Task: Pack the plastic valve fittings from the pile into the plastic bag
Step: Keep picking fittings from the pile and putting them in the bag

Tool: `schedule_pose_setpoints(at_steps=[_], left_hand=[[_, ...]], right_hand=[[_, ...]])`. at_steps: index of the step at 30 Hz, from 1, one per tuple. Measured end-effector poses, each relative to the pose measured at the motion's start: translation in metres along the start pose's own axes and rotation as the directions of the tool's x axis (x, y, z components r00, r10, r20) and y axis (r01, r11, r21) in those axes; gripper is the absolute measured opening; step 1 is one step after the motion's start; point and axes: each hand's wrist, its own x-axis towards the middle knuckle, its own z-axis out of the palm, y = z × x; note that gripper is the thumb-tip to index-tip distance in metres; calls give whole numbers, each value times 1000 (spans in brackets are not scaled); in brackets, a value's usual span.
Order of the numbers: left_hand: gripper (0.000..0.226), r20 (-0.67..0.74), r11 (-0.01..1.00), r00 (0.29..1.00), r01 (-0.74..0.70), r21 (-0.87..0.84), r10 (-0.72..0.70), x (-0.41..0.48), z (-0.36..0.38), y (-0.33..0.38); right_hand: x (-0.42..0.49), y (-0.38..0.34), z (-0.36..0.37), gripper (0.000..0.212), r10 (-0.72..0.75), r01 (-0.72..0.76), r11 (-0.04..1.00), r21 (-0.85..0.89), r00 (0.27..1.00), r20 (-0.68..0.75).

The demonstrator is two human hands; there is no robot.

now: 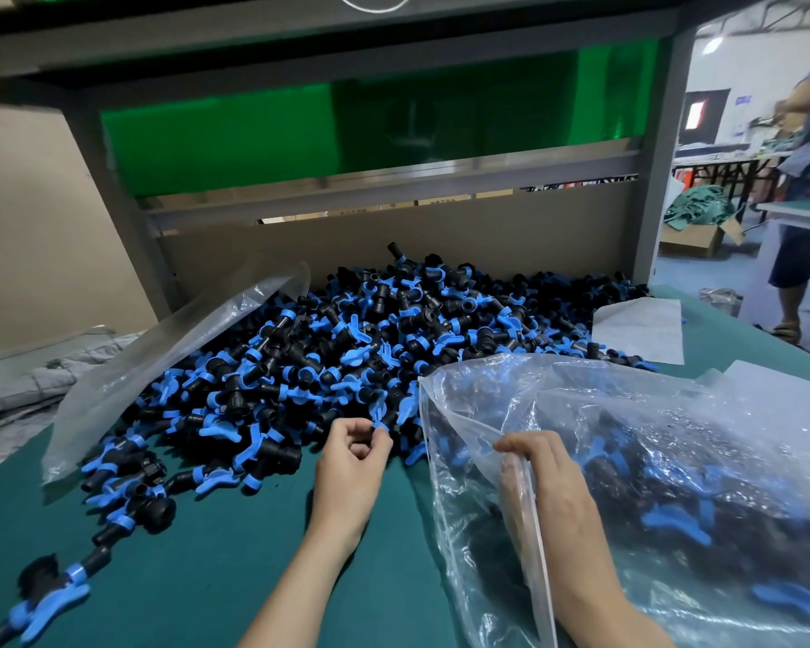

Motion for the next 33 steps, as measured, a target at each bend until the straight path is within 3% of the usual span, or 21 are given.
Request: schedule_pose_setpoints(at_steps=[3, 6, 11, 15, 18, 25, 28, 30, 33], left_hand=[[11, 1, 984, 1000, 17, -176, -17, -5, -6, 5], [13, -52, 972, 999, -27, -234, 15, -17, -15, 6], [7, -214, 974, 950, -216, 75, 227, -33, -20, 10], [8, -107, 898, 915, -349, 268, 388, -40, -20, 12], [17, -53, 854, 892, -411, 320, 449, -45, -24, 11], [19, 47, 815, 880, -457, 355, 473, -54, -45, 1], [31, 114, 773, 874, -472, 424, 472, -58, -50, -2], [33, 101, 816, 903, -422, 396, 418, -60, -48, 0], [23, -13, 950, 966, -253, 183, 259, -61, -47, 11]], right_hand=[[0, 0, 0, 22, 3, -3, 1000, -9, 1000, 18], [0, -2, 1, 17, -4, 4, 1000, -7, 1000, 23], [0, 0, 0, 25, -11, 12, 1000, -22, 999, 42], [1, -1, -1, 16, -11, 11, 1000, 9, 999, 40], [0, 0, 0, 17, -20, 20, 1000, -2, 999, 31], [0, 2, 2, 11, -8, 8, 1000, -18, 1000, 16], [-1, 3, 1, 26, -7, 8, 1000, -28, 1000, 18], [-2, 2, 0, 25, -7, 7, 1000, -26, 1000, 25], [-2, 1, 0, 22, -9, 9, 1000, -24, 1000, 18]])
